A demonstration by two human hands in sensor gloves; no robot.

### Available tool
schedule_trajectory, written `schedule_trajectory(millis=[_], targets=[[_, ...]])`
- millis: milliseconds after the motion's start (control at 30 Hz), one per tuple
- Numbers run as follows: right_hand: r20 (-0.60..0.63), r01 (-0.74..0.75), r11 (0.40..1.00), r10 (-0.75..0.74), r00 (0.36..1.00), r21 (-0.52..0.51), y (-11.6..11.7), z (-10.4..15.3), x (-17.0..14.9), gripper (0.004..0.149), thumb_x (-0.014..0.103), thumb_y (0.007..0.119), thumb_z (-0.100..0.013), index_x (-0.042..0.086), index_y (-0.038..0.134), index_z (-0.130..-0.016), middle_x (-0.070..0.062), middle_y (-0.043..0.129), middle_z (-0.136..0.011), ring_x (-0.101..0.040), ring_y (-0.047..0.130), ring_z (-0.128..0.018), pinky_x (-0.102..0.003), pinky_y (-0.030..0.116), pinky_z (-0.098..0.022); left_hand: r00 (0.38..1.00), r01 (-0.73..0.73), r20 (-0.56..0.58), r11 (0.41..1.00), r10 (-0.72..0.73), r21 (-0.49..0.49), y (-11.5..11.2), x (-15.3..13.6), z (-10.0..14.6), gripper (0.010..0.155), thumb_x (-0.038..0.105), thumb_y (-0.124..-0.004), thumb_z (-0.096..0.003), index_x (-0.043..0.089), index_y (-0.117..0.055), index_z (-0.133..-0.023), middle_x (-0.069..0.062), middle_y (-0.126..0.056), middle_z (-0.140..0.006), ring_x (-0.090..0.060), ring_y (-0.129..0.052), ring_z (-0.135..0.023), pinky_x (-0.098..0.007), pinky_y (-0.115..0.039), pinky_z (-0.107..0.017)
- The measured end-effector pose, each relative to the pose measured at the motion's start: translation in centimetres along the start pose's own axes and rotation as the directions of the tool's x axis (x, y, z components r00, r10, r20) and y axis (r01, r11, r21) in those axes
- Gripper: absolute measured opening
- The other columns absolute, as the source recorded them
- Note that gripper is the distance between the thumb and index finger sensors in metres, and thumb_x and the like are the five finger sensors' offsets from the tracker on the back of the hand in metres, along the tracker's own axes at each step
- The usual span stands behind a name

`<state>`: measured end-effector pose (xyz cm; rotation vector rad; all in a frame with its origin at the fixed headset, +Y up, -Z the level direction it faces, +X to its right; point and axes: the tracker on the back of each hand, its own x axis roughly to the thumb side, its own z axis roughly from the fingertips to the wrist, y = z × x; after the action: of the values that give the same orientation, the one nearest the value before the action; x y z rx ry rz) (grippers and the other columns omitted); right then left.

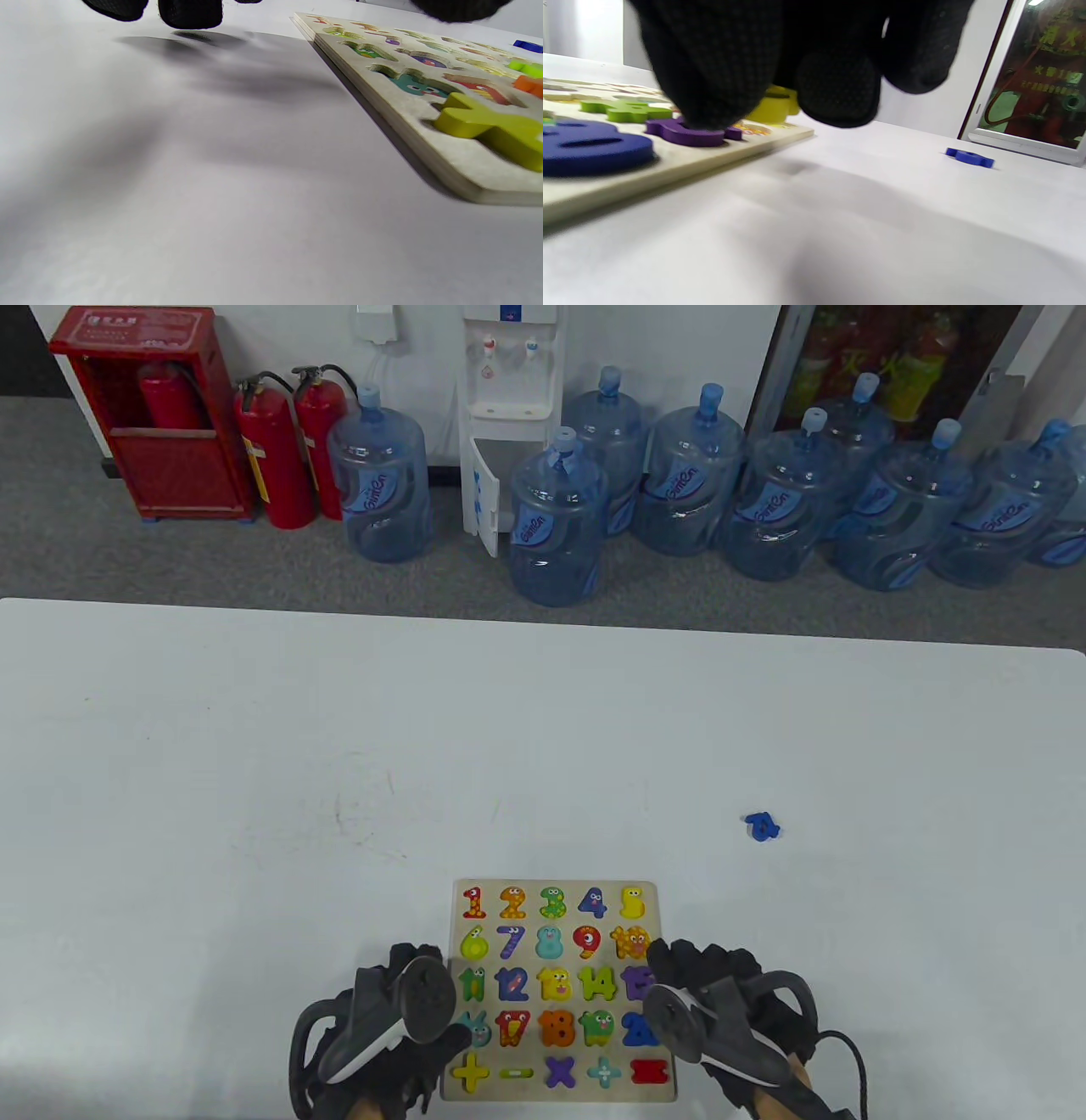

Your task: Hold math block puzzle and insert math blocks into matching slots

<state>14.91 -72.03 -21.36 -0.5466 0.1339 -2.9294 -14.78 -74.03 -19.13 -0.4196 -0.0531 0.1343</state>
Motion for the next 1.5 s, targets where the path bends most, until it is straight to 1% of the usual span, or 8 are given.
schedule_trajectory(millis=[167,467,633,767,1067,1233,1333,1500], targets=[[0.024,-0.006,1.0,0.006,1.0,-0.002,-0.6,-1.0,1.2,0.066,0.028,0.089,-0.023,0.027,0.073,-0.088,-0.001,0.08,-0.088,-0.017,0.094,-0.062,-0.041,0.077,-0.056,1.0,0.001,0.0,1.0,-0.001,0.001,0.0,0.0,0.0,0.086,0.059,-0.065,-0.0354,0.022,-0.031,-0.105,-0.008,-0.028,-0.11,-0.045,-0.05,-0.104,-0.068,-0.053,-0.071],[0.027,-0.013,0.999,0.011,1.0,0.048,-0.9,-3.6,3.2,0.066,0.029,0.088,-0.024,0.027,0.073,-0.088,-0.002,0.08,-0.089,-0.018,0.094,-0.063,-0.042,0.077,-0.056,1.0,0.0,-0.003,1.0,0.0,0.008,0.0,0.0,0.0,0.086,0.059,-0.065,-0.0354,0.022,-0.031,-0.105,-0.008,-0.028,-0.11,-0.045,-0.05,-0.104,-0.068,-0.053,-0.071],[0.1,0.006,0.997,-0.013,0.995,0.072,-1.0,-4.7,5.5,0.066,0.029,0.088,-0.024,0.027,0.072,-0.088,-0.002,0.08,-0.089,-0.018,0.094,-0.063,-0.042,0.077,-0.057,1.0,-0.011,-0.012,0.999,0.011,0.037,0.2,-0.2,0.4,0.086,0.058,-0.065,-0.0353,0.022,-0.032,-0.105,-0.008,-0.028,-0.11,-0.045,-0.05,-0.104,-0.068,-0.053,-0.071],[0.167,0.069,0.988,-0.092,0.982,0.14,-1.3,-5.6,8.1,0.065,0.03,0.088,-0.024,0.026,0.073,-0.088,-0.003,0.08,-0.088,-0.019,0.094,-0.063,-0.042,0.077,-0.056,0.999,-0.02,-0.028,0.998,0.021,0.052,0.2,-0.4,0.5,0.085,0.058,-0.065,-0.0351,0.023,-0.032,-0.105,-0.007,-0.029,-0.11,-0.045,-0.05,-0.104,-0.068,-0.053,-0.071],[0.195,-0.047,0.983,0.011,0.981,0.178,-0.6,-6.8,10.7,0.066,0.033,0.087,-0.024,0.026,0.073,-0.088,-0.003,0.08,-0.088,-0.019,0.093,-0.061,-0.042,0.076,-0.057,0.998,-0.035,-0.059,0.998,0.038,0.048,0.2,-1.0,0.5,0.085,0.058,-0.066,-0.035,0.022,-0.033,-0.105,-0.008,-0.03,-0.11,-0.045,-0.051,-0.104,-0.068,-0.054,-0.071],[0.209,-0.107,0.978,0.068,0.975,0.181,-0.8,-6.8,11.4,0.066,0.033,0.086,-0.024,0.026,0.073,-0.088,-0.003,0.08,-0.088,-0.019,0.094,-0.062,-0.042,0.077,-0.056,0.998,-0.035,-0.051,0.998,0.037,0.045,0.2,-0.9,0.5,0.085,0.058,-0.066,-0.0351,0.022,-0.033,-0.105,-0.007,-0.03,-0.11,-0.045,-0.051,-0.104,-0.068,-0.054,-0.071],[0.206,-0.081,0.979,0.041,0.978,0.188,-1.0,-6.7,11.1,0.067,0.036,0.086,-0.024,0.027,0.072,-0.088,-0.003,0.08,-0.088,-0.018,0.094,-0.063,-0.042,0.077,-0.056,0.998,-0.037,-0.044,0.998,0.039,0.046,0.1,-0.9,0.4,0.085,0.058,-0.066,-0.0351,0.022,-0.033,-0.105,-0.007,-0.029,-0.11,-0.045,-0.051,-0.104,-0.068,-0.054,-0.071],[0.12,-0.061,0.986,0.043,0.992,0.152,-2.3,-6.4,8.1,0.065,0.036,0.084,-0.025,0.027,0.072,-0.088,-0.002,0.08,-0.089,-0.019,0.094,-0.064,-0.042,0.077,-0.056,0.999,-0.03,-0.037,0.999,0.031,0.041,0.1,-0.7,0.4,0.085,0.058,-0.066,-0.0352,0.023,-0.032,-0.105,-0.007,-0.029,-0.11,-0.045,-0.051,-0.104,-0.068,-0.054,-0.071]])
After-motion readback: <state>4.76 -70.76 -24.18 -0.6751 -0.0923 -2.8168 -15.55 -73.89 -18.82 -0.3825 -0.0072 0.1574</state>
